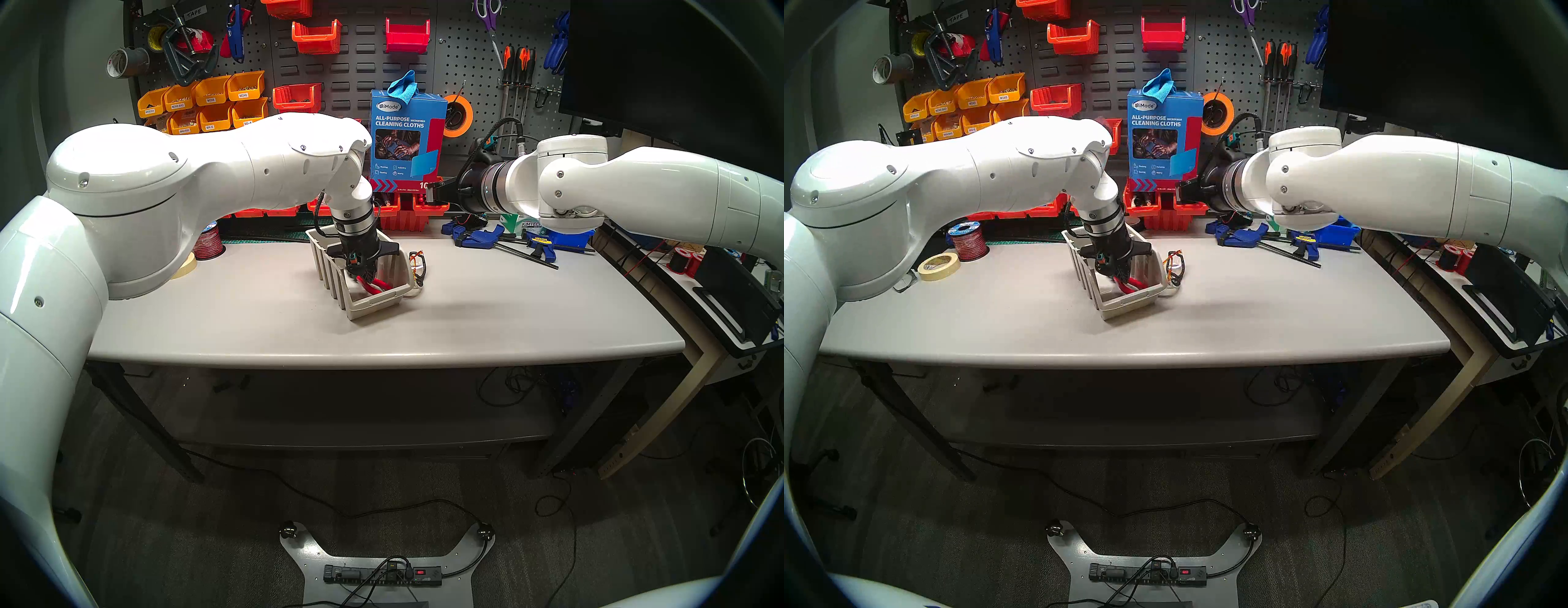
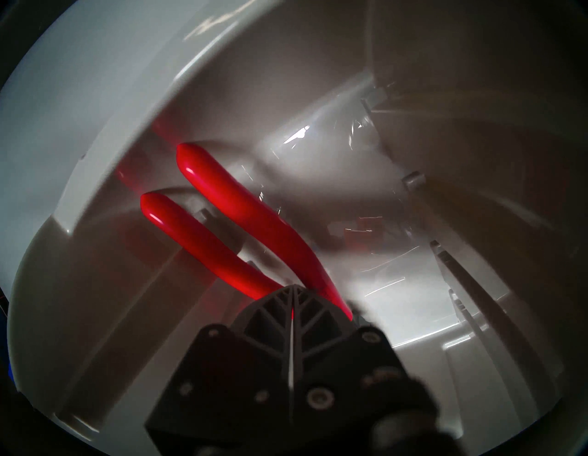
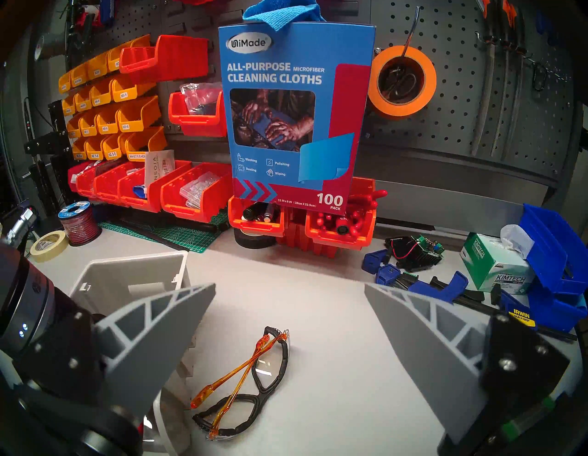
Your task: Take out tools from the storage box
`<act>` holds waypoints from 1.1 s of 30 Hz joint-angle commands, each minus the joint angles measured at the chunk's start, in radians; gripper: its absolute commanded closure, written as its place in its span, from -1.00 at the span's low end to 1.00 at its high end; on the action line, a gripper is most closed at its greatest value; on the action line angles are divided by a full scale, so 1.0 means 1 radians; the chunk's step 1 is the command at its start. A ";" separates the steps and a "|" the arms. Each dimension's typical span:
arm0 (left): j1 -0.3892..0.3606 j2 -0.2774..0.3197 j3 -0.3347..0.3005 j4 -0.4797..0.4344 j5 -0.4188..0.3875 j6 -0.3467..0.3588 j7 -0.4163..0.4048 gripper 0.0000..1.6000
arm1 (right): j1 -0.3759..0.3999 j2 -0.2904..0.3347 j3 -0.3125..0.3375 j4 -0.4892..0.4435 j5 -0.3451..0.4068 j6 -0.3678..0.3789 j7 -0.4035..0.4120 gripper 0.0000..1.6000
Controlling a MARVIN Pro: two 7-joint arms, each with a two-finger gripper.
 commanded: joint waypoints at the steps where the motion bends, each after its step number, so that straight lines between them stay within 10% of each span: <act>1: -0.007 0.003 0.008 0.004 0.020 0.001 0.024 1.00 | 0.013 -0.001 0.010 0.002 -0.002 -0.003 0.000 -1.00; 4: -0.005 0.003 0.014 0.005 0.028 0.001 0.039 0.99 | 0.013 -0.001 0.010 0.002 -0.002 -0.003 0.000 -1.00; 9: -0.007 0.006 0.023 0.008 0.042 0.001 0.064 0.25 | 0.013 -0.001 0.009 0.002 -0.002 -0.003 0.001 -1.00; 33: -0.047 0.000 0.048 0.029 0.105 0.001 0.180 -0.85 | 0.014 -0.001 0.008 0.002 -0.002 -0.004 0.002 -1.00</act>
